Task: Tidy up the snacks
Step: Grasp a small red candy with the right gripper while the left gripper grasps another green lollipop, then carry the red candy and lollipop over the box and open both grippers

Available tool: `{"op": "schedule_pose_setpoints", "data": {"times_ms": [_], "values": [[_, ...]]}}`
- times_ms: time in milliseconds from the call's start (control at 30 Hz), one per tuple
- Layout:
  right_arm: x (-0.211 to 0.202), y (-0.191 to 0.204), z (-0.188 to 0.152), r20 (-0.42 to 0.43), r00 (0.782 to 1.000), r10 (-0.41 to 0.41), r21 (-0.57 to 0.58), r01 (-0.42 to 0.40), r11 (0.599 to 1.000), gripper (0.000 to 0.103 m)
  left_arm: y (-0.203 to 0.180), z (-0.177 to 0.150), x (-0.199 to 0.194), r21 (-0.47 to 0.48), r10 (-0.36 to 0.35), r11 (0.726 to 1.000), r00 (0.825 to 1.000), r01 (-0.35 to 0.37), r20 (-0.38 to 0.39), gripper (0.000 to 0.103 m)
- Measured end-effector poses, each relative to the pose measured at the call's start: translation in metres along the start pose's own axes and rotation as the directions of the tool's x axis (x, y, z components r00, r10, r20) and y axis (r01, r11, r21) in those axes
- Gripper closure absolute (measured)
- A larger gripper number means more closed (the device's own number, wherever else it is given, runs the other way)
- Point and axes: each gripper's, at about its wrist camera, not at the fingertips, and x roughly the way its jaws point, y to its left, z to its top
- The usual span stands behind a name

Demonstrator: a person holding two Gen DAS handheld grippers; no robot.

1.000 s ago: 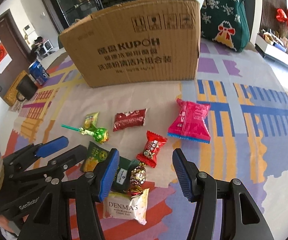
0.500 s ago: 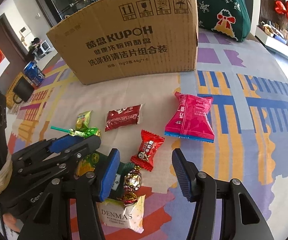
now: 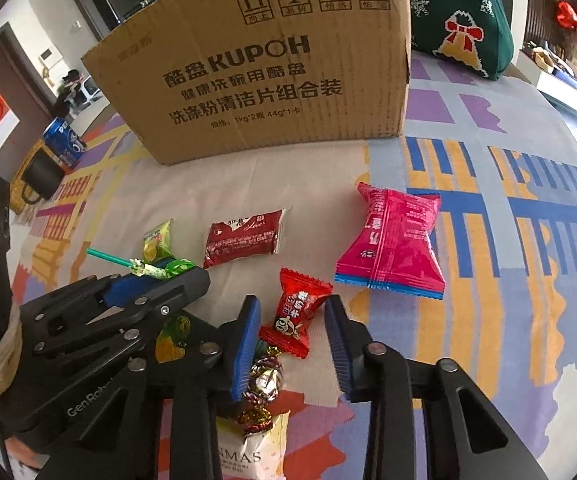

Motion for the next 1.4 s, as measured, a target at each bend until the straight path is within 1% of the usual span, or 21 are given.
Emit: {"op": "schedule_pose_setpoints", "data": {"times_ms": [67,100,133,333,500,800,1000,1167,1400], "values": [[0.002,0.001,-0.001,-0.002,1.0,-0.002,-0.005,0.002,1.0,0.077,-0.001,0.0,-0.001,0.002,0.003,1.0,1.0,-0.003,0.0,0.076],[0.002,0.001,-0.001,-0.001,1.0,-0.004,-0.008,0.004,1.0,0.082,-0.002,0.0,-0.003,0.004,0.004,1.0,1.0,-0.004,0.002,0.076],[0.003,0.002,-0.001,0.0,1.0,-0.007,-0.011,0.007,1.0,0.082,-0.003,0.0,-0.004,0.007,0.007,1.0,1.0,-0.007,0.003,0.076],[0.0,0.0,-0.001,0.017,1.0,0.0,-0.005,0.0,1.0,0.084,-0.006,-0.001,-0.015,0.016,0.019,1.0,1.0,-0.019,0.019,0.076],[-0.014,-0.002,0.0,0.043,0.999,0.015,-0.004,-0.015,1.0,0.084,-0.009,-0.001,-0.028,0.023,0.023,0.999,0.999,-0.024,0.041,0.076],[-0.047,0.004,0.009,0.123,0.991,0.042,-0.023,-0.039,0.999,0.084,-0.017,0.011,-0.064,0.04,0.037,0.998,0.992,-0.042,0.121,0.076],[-0.07,0.01,0.019,0.183,0.981,0.066,-0.033,-0.061,0.998,0.084,-0.022,0.028,-0.09,0.053,0.048,0.997,0.982,-0.059,0.184,0.076],[-0.089,0.016,0.029,0.238,0.968,0.082,-0.051,-0.071,0.996,0.084,-0.024,0.045,-0.112,0.063,0.059,0.995,0.968,-0.077,0.244,0.076],[-0.11,0.025,0.051,0.309,0.946,0.098,-0.077,-0.078,0.994,0.084,-0.029,0.067,-0.132,0.086,0.07,0.991,0.948,-0.101,0.311,0.076]]}}
